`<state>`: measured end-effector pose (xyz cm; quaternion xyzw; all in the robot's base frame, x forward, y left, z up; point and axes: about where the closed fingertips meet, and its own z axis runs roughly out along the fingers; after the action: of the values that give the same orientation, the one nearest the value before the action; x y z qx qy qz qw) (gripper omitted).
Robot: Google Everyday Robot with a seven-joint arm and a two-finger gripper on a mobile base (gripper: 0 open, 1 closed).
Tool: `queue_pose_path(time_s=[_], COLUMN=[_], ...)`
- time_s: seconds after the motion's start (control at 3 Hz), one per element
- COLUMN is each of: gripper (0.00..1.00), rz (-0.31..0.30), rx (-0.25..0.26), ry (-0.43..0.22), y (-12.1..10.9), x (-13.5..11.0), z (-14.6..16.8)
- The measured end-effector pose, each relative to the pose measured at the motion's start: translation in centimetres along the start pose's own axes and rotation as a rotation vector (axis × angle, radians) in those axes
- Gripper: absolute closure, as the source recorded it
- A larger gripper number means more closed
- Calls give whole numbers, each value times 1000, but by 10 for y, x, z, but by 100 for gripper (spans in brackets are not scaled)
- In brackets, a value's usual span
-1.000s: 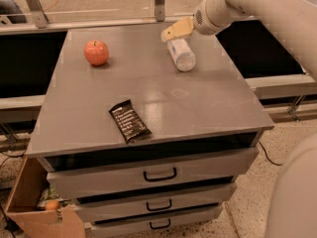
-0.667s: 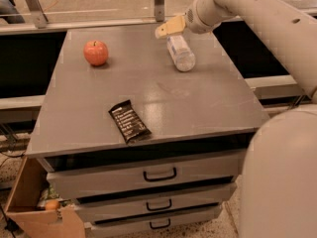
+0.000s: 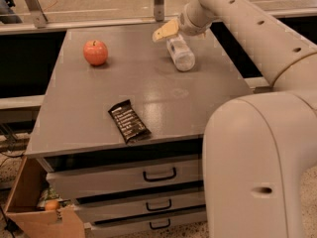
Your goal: Place blue plastic bottle upright
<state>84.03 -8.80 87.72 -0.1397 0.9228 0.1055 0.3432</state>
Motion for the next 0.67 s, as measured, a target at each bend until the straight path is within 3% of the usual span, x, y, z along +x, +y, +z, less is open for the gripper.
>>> queue_pose_path(time_s=[0.67], gripper=[0], rz=[-59], rx=[88], ry=[106], y=[-17], x=[10], z=[25])
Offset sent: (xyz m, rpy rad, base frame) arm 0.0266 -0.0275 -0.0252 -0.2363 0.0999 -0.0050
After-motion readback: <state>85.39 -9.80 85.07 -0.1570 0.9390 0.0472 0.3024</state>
